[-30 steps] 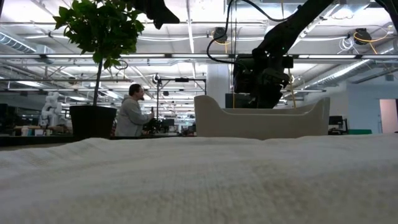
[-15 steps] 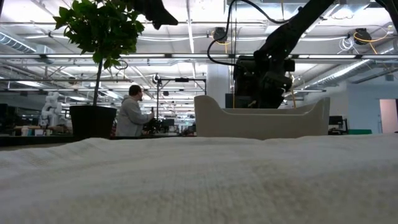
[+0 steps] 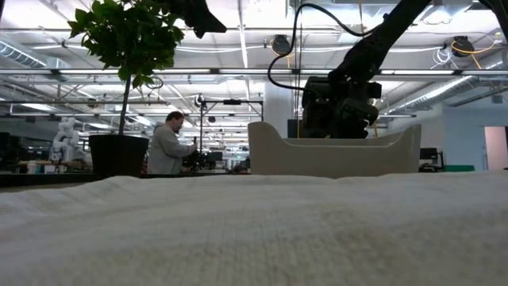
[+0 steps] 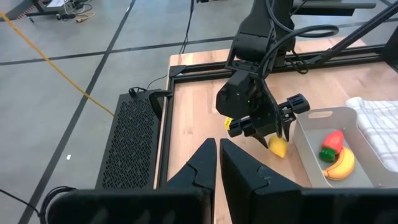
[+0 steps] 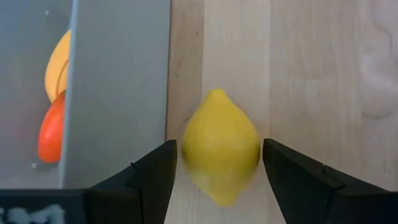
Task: Pick and placing Produce into tupperware
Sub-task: Put the yellow lemon into the gray bin
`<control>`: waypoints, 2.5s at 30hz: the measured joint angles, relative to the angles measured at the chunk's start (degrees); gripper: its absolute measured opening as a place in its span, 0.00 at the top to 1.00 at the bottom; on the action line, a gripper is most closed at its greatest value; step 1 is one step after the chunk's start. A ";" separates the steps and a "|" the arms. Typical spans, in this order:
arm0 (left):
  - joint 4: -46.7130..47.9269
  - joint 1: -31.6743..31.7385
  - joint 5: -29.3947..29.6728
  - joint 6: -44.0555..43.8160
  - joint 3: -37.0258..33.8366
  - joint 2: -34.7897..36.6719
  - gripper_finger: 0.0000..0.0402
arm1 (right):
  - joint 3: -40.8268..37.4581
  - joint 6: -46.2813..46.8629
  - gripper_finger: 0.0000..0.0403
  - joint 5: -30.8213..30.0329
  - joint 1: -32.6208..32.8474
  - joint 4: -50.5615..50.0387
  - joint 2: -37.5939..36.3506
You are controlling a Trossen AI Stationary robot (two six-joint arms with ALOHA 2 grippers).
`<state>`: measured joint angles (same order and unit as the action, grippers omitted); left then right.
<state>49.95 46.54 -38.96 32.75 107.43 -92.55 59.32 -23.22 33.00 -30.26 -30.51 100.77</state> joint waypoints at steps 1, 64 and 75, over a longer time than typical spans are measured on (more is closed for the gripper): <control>0.00 0.00 0.00 0.00 0.01 0.00 0.94 | -0.31 0.08 0.43 0.00 0.07 0.60 0.00; -0.45 3.21 1.31 -3.68 -0.01 0.00 0.94 | 19.62 5.20 0.54 1.83 -3.04 -2.67 -9.20; -3.62 0.11 0.21 -6.56 -5.23 -0.02 0.94 | 19.59 9.26 0.54 4.83 -1.87 2.20 -15.35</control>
<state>46.34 46.66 -38.75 26.20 102.20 -92.58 78.91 -13.96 37.82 -32.13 -28.31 85.42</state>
